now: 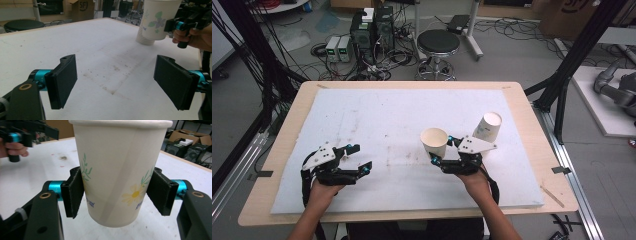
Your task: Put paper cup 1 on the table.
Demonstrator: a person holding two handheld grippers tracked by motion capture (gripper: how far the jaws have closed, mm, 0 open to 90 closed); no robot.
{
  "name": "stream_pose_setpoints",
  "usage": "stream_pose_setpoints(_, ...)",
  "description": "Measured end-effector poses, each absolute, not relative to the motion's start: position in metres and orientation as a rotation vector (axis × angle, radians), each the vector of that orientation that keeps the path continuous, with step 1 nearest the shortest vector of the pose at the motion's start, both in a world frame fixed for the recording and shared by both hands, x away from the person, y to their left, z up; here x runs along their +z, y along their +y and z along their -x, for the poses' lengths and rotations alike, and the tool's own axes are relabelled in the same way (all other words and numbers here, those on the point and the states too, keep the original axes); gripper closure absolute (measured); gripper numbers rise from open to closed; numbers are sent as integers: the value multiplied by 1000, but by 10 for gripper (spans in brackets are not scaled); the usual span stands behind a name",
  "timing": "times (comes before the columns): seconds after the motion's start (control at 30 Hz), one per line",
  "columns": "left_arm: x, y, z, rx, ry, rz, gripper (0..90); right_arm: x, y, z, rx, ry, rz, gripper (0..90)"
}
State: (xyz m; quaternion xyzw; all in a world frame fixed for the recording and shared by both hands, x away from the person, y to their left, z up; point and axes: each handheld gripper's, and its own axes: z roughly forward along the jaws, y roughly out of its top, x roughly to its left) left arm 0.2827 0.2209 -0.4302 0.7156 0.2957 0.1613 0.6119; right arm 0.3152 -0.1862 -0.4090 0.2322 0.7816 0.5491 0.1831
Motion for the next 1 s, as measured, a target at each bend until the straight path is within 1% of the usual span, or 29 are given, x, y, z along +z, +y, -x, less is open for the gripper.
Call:
stream_pose_setpoints(0.4, -430, 226, -278, 380, 692, -1649, 189, -414, -158, -345, 1514, 2172, -715, 349)
stream_pose_setpoints(0.77, -431, 227, -281, 379, 703, -1644, 189, -430, -144, -380, 1416, 2133, -923, 349)
stream_pose_setpoints(1.0, -431, 228, -281, 376, 704, -1647, 189, -439, -136, -393, 1368, 2130, -996, 349)
